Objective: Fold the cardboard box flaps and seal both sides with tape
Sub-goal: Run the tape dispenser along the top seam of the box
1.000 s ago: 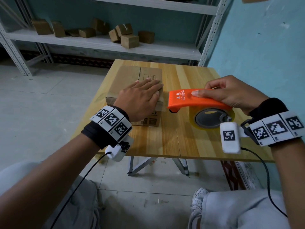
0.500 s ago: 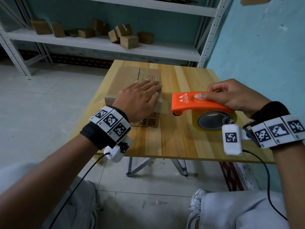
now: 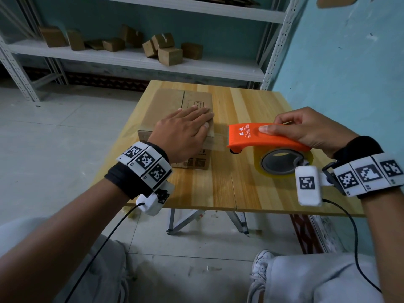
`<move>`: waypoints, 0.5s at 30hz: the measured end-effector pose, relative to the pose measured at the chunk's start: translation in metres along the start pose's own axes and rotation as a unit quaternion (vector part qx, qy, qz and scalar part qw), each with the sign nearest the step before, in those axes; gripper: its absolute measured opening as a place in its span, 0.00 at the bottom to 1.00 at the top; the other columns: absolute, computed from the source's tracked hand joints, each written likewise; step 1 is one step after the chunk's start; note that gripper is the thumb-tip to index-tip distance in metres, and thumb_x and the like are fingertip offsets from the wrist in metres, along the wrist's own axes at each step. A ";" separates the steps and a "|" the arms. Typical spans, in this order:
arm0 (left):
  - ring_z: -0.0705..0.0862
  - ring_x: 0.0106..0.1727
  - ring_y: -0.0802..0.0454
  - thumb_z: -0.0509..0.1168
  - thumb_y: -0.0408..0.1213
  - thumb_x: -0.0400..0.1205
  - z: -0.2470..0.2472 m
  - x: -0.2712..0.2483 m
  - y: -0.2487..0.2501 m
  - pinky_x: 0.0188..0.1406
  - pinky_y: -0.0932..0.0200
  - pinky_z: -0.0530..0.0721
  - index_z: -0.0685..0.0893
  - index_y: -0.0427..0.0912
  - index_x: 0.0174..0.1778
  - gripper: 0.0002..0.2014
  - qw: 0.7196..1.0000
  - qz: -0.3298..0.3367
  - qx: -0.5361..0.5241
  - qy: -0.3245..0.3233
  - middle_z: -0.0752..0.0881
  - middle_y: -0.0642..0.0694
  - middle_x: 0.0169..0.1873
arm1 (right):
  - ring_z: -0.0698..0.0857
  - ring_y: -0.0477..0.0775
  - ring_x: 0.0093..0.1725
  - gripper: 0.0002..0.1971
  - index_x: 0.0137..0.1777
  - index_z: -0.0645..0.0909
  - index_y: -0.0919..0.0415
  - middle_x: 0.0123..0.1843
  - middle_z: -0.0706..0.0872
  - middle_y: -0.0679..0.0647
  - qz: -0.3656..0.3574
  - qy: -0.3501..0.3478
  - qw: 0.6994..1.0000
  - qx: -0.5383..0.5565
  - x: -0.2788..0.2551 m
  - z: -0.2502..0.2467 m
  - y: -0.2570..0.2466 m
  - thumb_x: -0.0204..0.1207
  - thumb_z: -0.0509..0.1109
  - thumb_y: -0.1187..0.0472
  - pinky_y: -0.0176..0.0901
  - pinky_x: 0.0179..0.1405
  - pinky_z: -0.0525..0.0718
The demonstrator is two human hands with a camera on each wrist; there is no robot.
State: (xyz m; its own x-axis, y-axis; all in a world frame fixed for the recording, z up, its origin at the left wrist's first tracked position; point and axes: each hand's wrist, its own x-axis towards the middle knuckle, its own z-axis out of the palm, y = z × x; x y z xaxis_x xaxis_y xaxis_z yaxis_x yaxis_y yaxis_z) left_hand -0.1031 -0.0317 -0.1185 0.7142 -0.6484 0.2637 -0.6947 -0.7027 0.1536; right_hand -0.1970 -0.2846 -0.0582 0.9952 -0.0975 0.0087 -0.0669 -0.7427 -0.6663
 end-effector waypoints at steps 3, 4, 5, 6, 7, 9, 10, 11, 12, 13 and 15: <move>0.54 0.84 0.55 0.35 0.52 0.83 0.000 0.000 0.000 0.83 0.52 0.49 0.59 0.53 0.83 0.30 1.000 0.004 -0.001 0.006 0.59 0.54 0.83 | 0.87 0.49 0.36 0.24 0.41 0.86 0.59 0.41 0.90 0.57 0.000 -0.002 1.000 0.003 0.000 0.000 -0.001 0.65 0.72 0.35 0.38 0.36 0.81; 0.54 0.84 0.55 0.36 0.51 0.84 0.001 0.000 -0.001 0.83 0.52 0.49 0.59 0.53 0.83 0.29 1.000 0.005 0.000 0.007 0.59 0.54 0.83 | 0.87 0.49 0.36 0.25 0.41 0.86 0.60 0.41 0.90 0.58 0.001 -0.004 1.000 0.005 0.000 0.000 0.000 0.65 0.72 0.36 0.38 0.36 0.81; 0.54 0.84 0.55 0.37 0.51 0.85 0.001 0.000 -0.001 0.83 0.52 0.49 0.59 0.53 0.83 0.28 1.000 0.006 0.001 0.006 0.59 0.53 0.83 | 0.87 0.49 0.36 0.25 0.42 0.86 0.60 0.42 0.90 0.58 0.001 -0.005 1.000 0.007 0.000 0.000 0.000 0.64 0.72 0.36 0.38 0.36 0.82; 0.54 0.84 0.55 0.37 0.50 0.86 0.002 0.000 -0.001 0.82 0.52 0.49 0.59 0.53 0.83 0.27 1.000 0.006 0.001 0.006 0.59 0.53 0.83 | 0.88 0.49 0.36 0.26 0.42 0.86 0.61 0.42 0.90 0.58 0.002 -0.006 1.000 0.009 0.000 0.000 0.001 0.64 0.72 0.35 0.38 0.36 0.83; 0.54 0.84 0.55 0.37 0.51 0.86 0.002 0.000 -0.001 0.82 0.52 0.49 0.59 0.53 0.83 0.27 1.000 0.005 0.001 0.006 0.59 0.53 0.83 | 0.88 0.49 0.36 0.26 0.42 0.86 0.60 0.42 0.90 0.58 0.002 -0.007 1.000 0.010 0.000 -0.001 0.001 0.64 0.72 0.35 0.38 0.36 0.83; 0.53 0.84 0.56 0.36 0.52 0.84 0.002 0.000 -0.001 0.83 0.52 0.49 0.59 0.53 0.83 0.29 1.000 0.003 -0.001 0.005 0.59 0.54 0.83 | 0.87 0.47 0.34 0.25 0.41 0.86 0.59 0.42 0.90 0.58 0.000 -0.006 1.000 0.016 0.001 -0.001 0.002 0.63 0.72 0.35 0.38 0.36 0.83; 0.53 0.84 0.56 0.35 0.52 0.84 0.001 0.000 -0.002 0.83 0.52 0.49 0.59 0.53 0.83 0.30 1.000 0.003 -0.001 0.005 0.59 0.54 0.83 | 0.87 0.47 0.34 0.25 0.40 0.86 0.59 0.42 0.90 0.58 -0.001 -0.006 1.000 0.018 0.001 -0.001 0.002 0.63 0.72 0.35 0.37 0.35 0.82; 0.53 0.84 0.56 0.35 0.52 0.84 0.002 0.000 -0.002 0.83 0.53 0.49 0.59 0.53 0.83 0.30 1.000 0.004 -0.001 0.006 0.59 0.54 0.83 | 0.87 0.46 0.33 0.24 0.40 0.86 0.59 0.41 0.89 0.58 -0.002 -0.007 1.000 0.019 0.001 -0.002 0.002 0.63 0.72 0.35 0.36 0.34 0.82; 0.54 0.84 0.56 0.35 0.52 0.84 0.002 0.000 -0.002 0.83 0.53 0.49 0.59 0.53 0.83 0.29 1.000 0.005 -0.001 0.006 0.59 0.54 0.83 | 0.87 0.45 0.32 0.24 0.39 0.86 0.59 0.41 0.89 0.58 -0.003 -0.007 1.000 0.022 0.001 -0.002 0.002 0.64 0.73 0.36 0.35 0.33 0.81; 0.54 0.84 0.56 0.35 0.52 0.84 0.002 0.000 -0.002 0.83 0.53 0.49 0.59 0.53 0.83 0.29 1.000 0.005 -0.002 0.006 0.59 0.54 0.83 | 0.86 0.45 0.32 0.23 0.39 0.86 0.59 0.41 0.89 0.58 -0.002 -0.007 1.000 0.023 0.001 -0.003 0.002 0.65 0.73 0.37 0.35 0.33 0.81; 0.54 0.84 0.56 0.35 0.52 0.84 0.002 0.000 -0.001 0.83 0.52 0.49 0.59 0.53 0.82 0.29 1.000 0.005 -0.004 0.008 0.59 0.54 0.83 | 0.87 0.46 0.33 0.22 0.40 0.86 0.59 0.41 0.90 0.58 -0.001 -0.009 1.000 0.023 0.000 -0.004 0.004 0.65 0.73 0.38 0.36 0.34 0.82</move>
State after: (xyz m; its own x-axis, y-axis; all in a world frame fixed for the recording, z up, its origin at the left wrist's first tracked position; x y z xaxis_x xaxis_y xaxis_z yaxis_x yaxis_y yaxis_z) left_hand -0.1022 -0.0312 -0.1205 0.7059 -0.6503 0.2807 -0.7024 -0.6937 0.1593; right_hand -0.1975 -0.2901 -0.0581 0.9964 -0.0851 -0.0030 -0.0628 -0.7114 -0.7000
